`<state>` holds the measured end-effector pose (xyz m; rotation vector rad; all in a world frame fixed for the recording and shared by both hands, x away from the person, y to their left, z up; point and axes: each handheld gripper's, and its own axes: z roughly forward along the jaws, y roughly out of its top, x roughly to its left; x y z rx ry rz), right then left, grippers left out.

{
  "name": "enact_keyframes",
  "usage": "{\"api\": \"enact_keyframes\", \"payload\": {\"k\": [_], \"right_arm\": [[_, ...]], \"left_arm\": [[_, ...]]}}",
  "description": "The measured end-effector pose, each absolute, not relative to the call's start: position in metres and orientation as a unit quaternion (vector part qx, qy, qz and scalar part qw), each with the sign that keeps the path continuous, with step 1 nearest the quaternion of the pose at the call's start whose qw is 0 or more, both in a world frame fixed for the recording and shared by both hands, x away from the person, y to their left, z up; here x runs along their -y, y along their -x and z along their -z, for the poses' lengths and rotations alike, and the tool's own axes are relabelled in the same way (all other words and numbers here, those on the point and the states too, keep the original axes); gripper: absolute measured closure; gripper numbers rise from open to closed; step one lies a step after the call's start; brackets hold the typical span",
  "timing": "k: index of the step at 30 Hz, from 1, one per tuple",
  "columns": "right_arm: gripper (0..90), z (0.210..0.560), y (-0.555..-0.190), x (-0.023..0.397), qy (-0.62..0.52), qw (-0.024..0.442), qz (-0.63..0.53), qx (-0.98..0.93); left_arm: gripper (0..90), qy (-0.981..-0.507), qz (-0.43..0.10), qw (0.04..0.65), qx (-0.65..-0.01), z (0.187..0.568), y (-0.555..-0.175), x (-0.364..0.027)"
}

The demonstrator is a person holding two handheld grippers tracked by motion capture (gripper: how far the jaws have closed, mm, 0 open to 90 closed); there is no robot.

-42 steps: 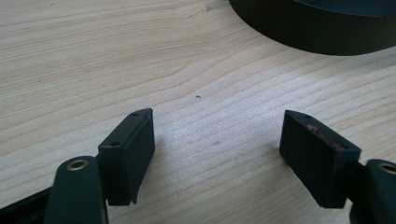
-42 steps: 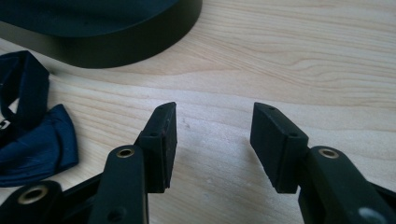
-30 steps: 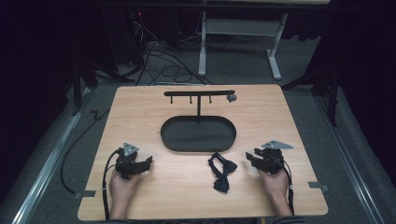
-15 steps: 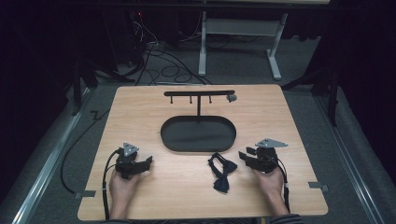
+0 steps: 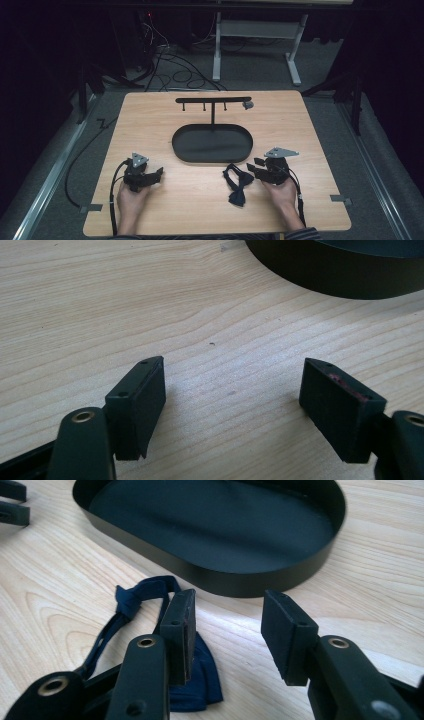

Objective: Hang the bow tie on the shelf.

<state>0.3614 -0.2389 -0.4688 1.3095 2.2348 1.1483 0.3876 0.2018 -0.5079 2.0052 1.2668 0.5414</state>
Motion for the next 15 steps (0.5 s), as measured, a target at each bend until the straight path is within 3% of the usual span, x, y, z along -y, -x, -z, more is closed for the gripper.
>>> {"api": "enact_keyframes", "payload": {"k": [15], "right_arm": [[59.4, 0.474, -0.365, 0.22, -0.441, 0.13, -0.398, -0.794]], "left_arm": [[27.0, -0.773, -0.209, 0.347, -0.488, 0.508, -0.388, -0.202]]}}
